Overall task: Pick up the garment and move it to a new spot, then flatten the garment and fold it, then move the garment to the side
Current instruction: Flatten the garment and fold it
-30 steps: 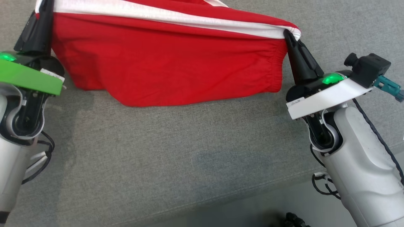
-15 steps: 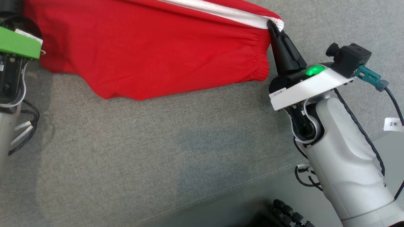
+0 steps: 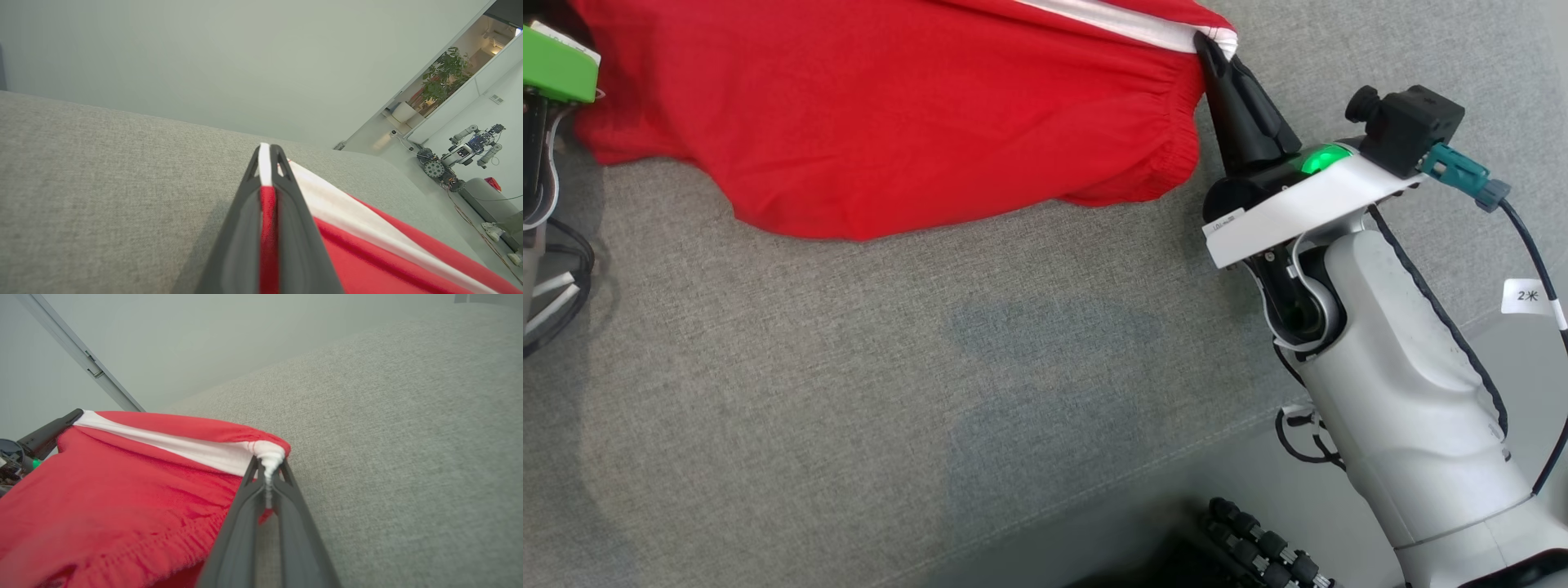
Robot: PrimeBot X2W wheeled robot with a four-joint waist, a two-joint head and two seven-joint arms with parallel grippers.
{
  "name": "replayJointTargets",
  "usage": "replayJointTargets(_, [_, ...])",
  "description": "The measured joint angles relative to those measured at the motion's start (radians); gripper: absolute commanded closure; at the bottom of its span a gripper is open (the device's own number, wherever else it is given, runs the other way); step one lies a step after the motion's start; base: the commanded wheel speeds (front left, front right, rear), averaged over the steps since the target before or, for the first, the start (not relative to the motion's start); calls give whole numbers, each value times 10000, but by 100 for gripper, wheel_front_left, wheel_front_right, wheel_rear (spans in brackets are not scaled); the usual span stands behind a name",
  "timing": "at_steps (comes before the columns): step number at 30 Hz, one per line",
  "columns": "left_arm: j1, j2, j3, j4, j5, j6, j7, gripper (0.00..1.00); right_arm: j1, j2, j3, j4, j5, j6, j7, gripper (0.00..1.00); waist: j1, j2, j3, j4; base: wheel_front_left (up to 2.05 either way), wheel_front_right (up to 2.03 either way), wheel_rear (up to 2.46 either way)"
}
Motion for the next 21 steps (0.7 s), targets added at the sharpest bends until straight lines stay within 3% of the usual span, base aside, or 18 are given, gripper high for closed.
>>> replayJointTargets(1, [-58, -12, -61, 75, 38, 0, 13, 0, -21, 0, 2, 44, -40, 0, 0, 100, 0, 0, 8, -3, 0, 0, 0])
replayJointTargets(2, [-110, -27, -92, 119, 63, -6, 4, 0, -58, 0, 2, 90, -92, 0, 0, 92, 0, 0, 10, -1, 0, 0, 0])
replayJointTargets(5, [-286, -40, -107, 418, 61, 4, -59, 0, -81, -186, -270, 284, -157, -40, -2, 0, 0, 0, -19, 44, 0, 0, 0])
replayJointTargets(21, [16, -337, -876, 773, 19, 15, -178, 0, -16, -217, -546, 1375, -408, -40, -19, 0, 0, 0, -888, 396, 0, 0, 0])
